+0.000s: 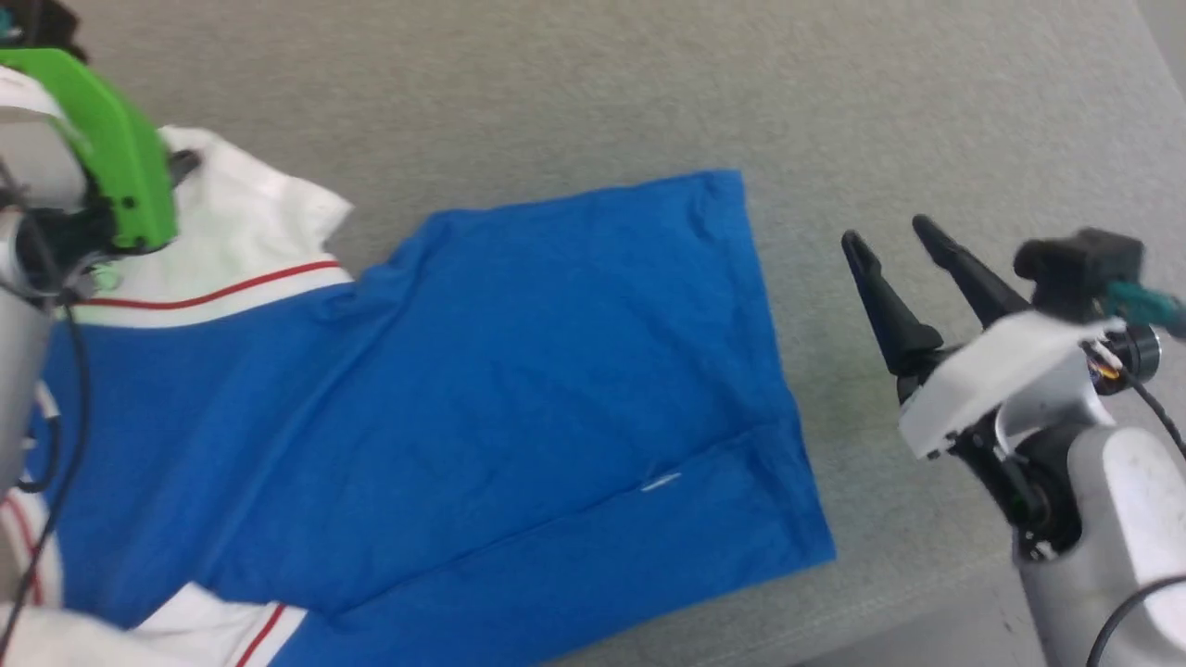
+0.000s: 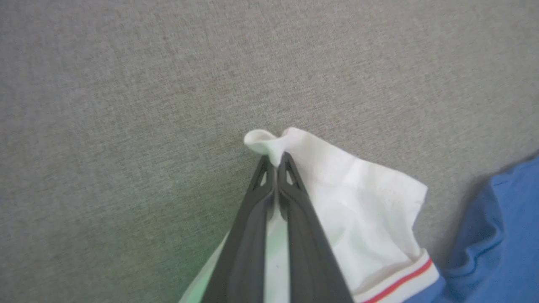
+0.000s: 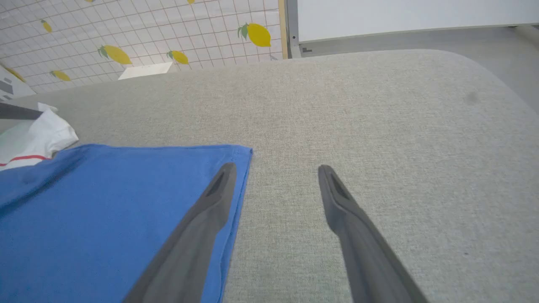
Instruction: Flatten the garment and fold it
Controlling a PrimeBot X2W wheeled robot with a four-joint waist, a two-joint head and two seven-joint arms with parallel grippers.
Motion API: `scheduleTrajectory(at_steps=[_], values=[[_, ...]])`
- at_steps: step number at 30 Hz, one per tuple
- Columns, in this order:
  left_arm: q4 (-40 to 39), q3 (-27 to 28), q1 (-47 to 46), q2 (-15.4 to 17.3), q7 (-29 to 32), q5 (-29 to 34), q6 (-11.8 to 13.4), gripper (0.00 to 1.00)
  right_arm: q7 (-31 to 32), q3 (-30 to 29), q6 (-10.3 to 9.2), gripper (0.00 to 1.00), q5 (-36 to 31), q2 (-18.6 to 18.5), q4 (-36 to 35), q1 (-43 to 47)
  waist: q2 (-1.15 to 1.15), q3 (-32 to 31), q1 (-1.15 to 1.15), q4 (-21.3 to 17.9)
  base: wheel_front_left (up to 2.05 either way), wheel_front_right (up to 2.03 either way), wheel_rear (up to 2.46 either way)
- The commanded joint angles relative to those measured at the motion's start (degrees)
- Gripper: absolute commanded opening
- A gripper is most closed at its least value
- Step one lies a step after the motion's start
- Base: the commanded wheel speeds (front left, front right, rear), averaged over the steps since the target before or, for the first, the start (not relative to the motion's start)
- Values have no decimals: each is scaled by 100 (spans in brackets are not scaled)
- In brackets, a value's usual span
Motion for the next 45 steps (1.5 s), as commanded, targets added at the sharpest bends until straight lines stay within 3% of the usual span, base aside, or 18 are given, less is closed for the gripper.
scheduleTrajectory(at_steps=[1,12,19,25,26,27,28,36,45], values=[[17,-17,27,-52,-118,12,-46,0,147,57,-8,100,106,-88,177,-169,68,-308,0,377,0,0,0],[-272,-344,-254,-387,-677,-4,-189,0,1861,720,-8,100,774,-811,1751,-1636,68,-205,0,1143,0,0,0],[-485,-541,-383,-431,-840,-84,-197,0,2565,1098,-8,100,790,-903,2654,-2548,68,77,0,1414,0,0,0],[-562,-737,-434,-433,-992,-178,-198,0,3370,1535,-8,100,894,-838,3530,-2778,68,152,0,1521,0,0,0],[-561,-761,-433,-431,-1012,-198,-198,0,3497,1594,-8,79,937,-830,3617,-2770,68,149,0,1525,0,0,0],[-559,-791,-434,-426,-1033,-223,-198,0,3590,1681,-8,26,972,-829,3666,-2767,68,145,0,1529,0,0,0],[-557,-814,-435,-419,-1047,-242,-198,0,3617,1722,-8,0,1022,-820,3688,-2762,68,143,0,1529,0,0,0],[-419,-969,-365,-329,-1236,-420,-198,0,3465,1990,-8,0,1293,-823,3695,-2833,68,-32,0,1448,0,0,0],[-245,-1037,-51,-154,-1688,-660,-198,0,2233,1991,-8,0,1313,-1049,3432,-2893,68,-795,0,1427,0,0,0]])
